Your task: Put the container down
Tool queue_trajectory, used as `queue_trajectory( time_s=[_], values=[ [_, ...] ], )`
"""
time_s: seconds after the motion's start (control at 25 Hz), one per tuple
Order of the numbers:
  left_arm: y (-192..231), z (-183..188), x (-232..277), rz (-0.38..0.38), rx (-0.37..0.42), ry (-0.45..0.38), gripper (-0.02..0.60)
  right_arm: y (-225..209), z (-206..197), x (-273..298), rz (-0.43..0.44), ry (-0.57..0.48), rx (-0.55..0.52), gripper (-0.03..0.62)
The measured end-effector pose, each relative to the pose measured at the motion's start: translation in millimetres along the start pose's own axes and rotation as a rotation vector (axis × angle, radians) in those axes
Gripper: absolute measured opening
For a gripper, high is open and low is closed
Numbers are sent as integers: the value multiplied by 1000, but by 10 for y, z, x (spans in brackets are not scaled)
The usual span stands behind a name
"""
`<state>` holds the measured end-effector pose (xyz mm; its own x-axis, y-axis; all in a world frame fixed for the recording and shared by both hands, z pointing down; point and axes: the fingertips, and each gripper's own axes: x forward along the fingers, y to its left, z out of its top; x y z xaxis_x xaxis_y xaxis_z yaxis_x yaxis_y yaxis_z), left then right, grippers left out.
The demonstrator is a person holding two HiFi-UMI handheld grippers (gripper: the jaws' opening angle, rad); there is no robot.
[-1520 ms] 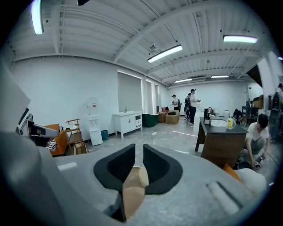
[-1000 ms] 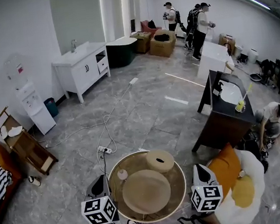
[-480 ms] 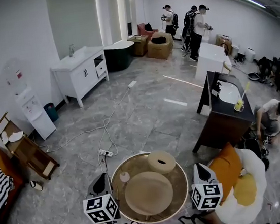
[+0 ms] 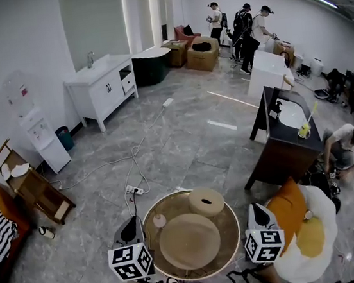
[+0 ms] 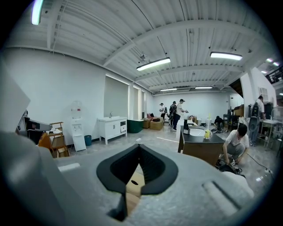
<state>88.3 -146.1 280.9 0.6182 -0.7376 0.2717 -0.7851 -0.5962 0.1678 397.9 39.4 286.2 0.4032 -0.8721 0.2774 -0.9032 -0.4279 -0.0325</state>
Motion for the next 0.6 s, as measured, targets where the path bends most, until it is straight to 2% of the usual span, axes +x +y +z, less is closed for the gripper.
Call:
queue_trajectory(
  time_s=[0.6],
  values=[
    [71,-16,77,3,-4,4,-5,99,-41,81,6,13,2,6]
  ],
)
